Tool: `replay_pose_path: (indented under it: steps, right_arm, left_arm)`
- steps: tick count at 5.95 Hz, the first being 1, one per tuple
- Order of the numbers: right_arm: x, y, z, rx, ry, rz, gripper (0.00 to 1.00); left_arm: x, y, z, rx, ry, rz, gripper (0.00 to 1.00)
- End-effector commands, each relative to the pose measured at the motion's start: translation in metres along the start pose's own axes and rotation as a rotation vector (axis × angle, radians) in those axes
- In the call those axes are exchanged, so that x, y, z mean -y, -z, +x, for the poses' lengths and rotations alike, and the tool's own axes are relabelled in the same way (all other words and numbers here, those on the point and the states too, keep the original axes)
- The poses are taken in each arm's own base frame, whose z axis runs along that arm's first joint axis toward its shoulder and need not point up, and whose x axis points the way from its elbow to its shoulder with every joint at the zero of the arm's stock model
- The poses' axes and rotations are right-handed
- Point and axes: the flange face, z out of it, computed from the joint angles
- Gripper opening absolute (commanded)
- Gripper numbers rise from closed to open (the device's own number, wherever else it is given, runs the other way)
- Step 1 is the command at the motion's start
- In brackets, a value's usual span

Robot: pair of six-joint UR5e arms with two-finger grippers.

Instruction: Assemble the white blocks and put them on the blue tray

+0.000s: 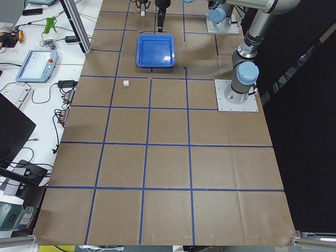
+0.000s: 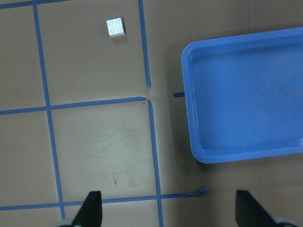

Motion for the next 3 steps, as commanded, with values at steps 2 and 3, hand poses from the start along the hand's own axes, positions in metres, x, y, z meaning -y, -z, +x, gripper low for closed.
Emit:
replay_pose_path:
  steps: [2,3]
  right_arm:
    - [0.023,0.034,0.016,-0.039,-0.003,-0.041,0.22]
    - [0.055,0.057,0.017,-0.043,0.001,-0.049,0.22]
  left_arm:
    - [0.046,-0.045,-0.042,0.003,0.08,-0.035,0.99]
    - [0.084,-0.093,-0.065,-0.028,0.107,-0.039,0.99]
